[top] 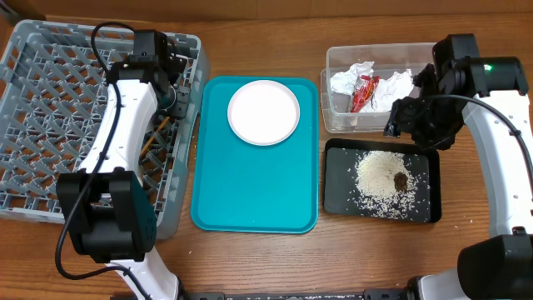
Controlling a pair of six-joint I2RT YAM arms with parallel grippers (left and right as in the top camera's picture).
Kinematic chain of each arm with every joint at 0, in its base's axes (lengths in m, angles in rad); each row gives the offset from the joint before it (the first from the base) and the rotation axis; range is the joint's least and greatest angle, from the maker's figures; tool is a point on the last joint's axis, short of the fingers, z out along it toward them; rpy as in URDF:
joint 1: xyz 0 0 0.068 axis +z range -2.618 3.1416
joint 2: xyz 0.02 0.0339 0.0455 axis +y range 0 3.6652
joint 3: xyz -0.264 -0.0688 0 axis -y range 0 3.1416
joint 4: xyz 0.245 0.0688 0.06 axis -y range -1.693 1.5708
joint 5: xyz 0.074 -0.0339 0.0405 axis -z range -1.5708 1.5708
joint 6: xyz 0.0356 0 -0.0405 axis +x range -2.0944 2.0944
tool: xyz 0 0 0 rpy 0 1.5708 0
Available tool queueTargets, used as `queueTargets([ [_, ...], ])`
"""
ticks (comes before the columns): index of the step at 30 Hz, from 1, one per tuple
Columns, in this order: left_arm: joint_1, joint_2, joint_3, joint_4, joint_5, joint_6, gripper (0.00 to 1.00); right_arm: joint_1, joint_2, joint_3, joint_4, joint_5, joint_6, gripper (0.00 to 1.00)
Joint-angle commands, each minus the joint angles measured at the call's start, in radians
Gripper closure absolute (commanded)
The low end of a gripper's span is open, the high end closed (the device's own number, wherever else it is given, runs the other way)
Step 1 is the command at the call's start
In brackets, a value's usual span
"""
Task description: Sort waste into correct bins and load items into the dishwasher
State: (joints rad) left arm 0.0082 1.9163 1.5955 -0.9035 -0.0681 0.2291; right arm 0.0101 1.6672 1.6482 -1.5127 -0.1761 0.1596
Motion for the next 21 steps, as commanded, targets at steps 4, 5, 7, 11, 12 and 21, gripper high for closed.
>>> queueTargets([
  [4,-0.004,0.019,-0.001,0.003,0.022,0.107,0.6,0.002,-0.021,0.021,-0.001,-0.001,0.0,0.31],
  [5,-0.003,0.026,-0.002,0.003,0.021,0.116,0.6,0.002,-0.021,0.021,-0.001,-0.001,0.0,0.31],
  [7,-0.002,0.042,-0.002,0.013,0.021,0.116,0.61,0.002,-0.021,0.021,-0.001,-0.001,0.0,0.31],
  [11,-0.002,0.067,-0.002,0.035,0.02,0.116,0.62,0.002,-0.021,0.021,-0.001,-0.001,0.0,0.31],
  [12,-0.002,0.069,-0.002,0.037,0.02,0.116,0.63,0.002,-0.021,0.021,-0.002,-0.001,0.0,0.31],
  [21,-0.002,0.079,-0.002,0.048,0.021,0.131,0.71,0.002,-0.021,0.021,-0.001,-0.001,0.0,0.31],
])
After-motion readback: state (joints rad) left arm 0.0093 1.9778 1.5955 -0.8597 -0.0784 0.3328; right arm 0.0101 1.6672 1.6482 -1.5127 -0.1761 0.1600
